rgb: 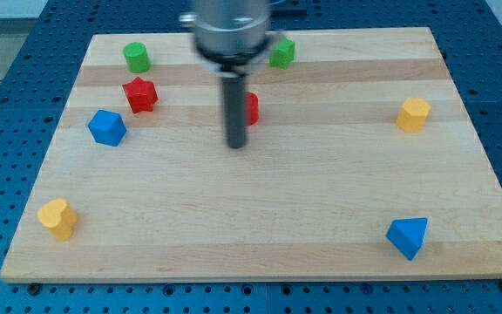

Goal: Move the red circle towards the top right side

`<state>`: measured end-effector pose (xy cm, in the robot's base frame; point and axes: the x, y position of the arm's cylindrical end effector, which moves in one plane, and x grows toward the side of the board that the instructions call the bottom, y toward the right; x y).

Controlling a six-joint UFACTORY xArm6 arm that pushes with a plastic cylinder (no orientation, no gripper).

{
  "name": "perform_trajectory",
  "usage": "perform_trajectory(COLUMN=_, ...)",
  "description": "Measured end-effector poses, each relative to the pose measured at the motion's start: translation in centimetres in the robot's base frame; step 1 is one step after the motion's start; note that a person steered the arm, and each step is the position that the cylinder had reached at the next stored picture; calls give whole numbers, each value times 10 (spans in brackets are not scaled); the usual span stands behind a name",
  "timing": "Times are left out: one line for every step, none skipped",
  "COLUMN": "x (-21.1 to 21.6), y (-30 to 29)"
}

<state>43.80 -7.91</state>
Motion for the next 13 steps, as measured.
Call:
perform_trajectory(x=-41, y=-39)
perform_trajectory(x=-49, y=5)
perform_trajectory(x=-49, y=45)
perform_trajectory(x=-78, y=114)
perform_trajectory(x=-79, y=191)
perform_trajectory(x=-98, y=237)
perform_trajectory(x=-133, y=248)
perform_trajectory(x=-116, y=243)
perform_trajectory(x=-116, y=209)
perform_trajectory(x=-146, y=206)
perform_trajectory(x=-165, y=191)
perform_trajectory(x=-169, y=214)
perform_trajectory(x=-164, y=226)
